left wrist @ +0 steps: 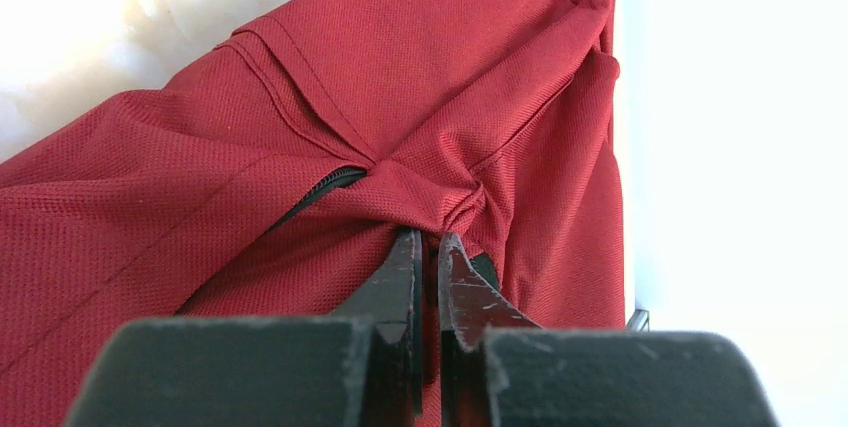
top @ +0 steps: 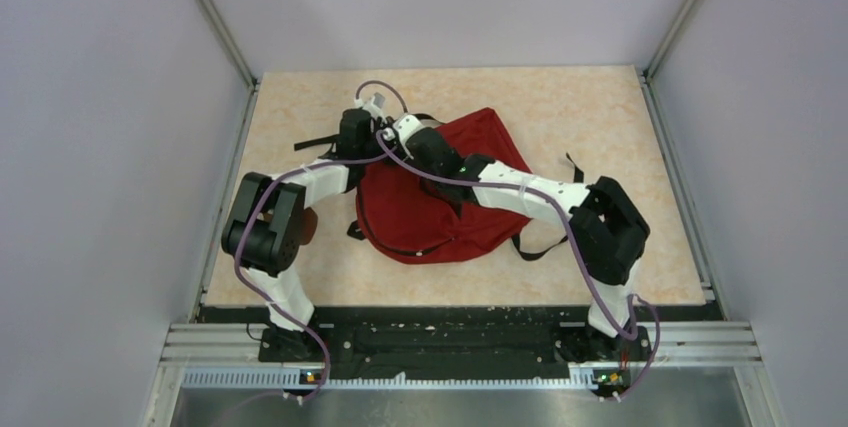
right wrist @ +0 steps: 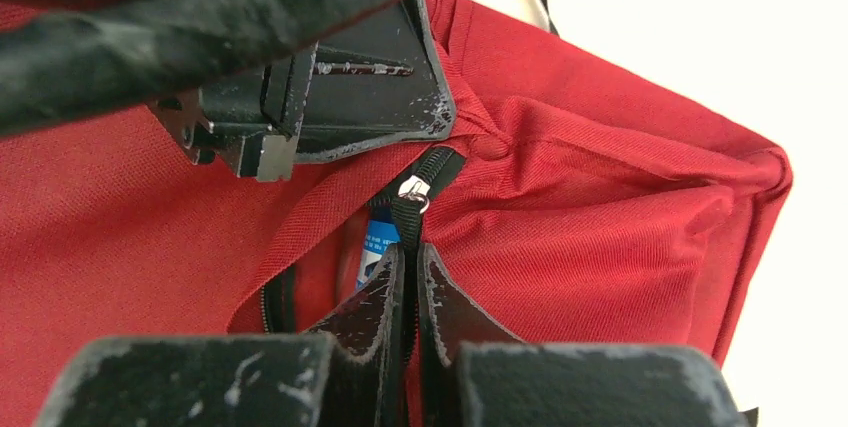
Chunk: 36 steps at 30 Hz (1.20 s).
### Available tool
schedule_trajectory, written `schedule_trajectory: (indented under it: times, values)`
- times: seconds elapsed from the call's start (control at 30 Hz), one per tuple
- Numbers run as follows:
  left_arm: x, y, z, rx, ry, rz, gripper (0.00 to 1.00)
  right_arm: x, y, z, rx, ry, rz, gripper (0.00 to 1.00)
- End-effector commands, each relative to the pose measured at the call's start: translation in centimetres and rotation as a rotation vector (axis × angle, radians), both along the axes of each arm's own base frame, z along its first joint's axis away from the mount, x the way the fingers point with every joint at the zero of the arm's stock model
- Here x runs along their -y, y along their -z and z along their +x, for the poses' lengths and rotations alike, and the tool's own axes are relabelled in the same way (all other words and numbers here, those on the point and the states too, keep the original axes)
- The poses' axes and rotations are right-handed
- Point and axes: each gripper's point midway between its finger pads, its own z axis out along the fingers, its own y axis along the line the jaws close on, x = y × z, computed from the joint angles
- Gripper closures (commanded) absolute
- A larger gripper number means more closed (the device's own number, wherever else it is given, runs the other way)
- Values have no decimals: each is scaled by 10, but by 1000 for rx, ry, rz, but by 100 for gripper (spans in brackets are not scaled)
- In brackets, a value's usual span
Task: Pack the student bag
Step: Zip the student bag at the center of the board.
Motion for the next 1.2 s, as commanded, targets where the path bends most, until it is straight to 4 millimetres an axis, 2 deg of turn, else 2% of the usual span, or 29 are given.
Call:
schedule_trajectory:
  times: [0.0,0.2,0.3,0.5,0.63,0.77,0.87,1.17]
  values:
    - [2,-56,14,184,-22,-64,100,-7,-15,-39,-146,-43,96,100]
    - [-1,-61,16,195,-31,-72,100,-1,-15,-56,-212,-40,132,100]
    - [-1,-65,15,195,-25,-83,100,2,-21,-57,-201,-31,143,100]
    - [-9,-79,1,214,-44,-67,64,4,-24,-48,-164,-4,137,100]
    - [-15,-85,-8,214,-49,-30,50,1,-24,-46,-153,-2,149,100]
    - [-13,-77,-9,184,-25,9,43,-2,-25,-45,-152,-8,168,100]
    - [-10,-58,-10,103,1,82,42,-4,-27,-45,-154,-13,179,100]
    - [1,-21,-19,-29,107,238,36,-9,-27,-43,-143,-15,201,99]
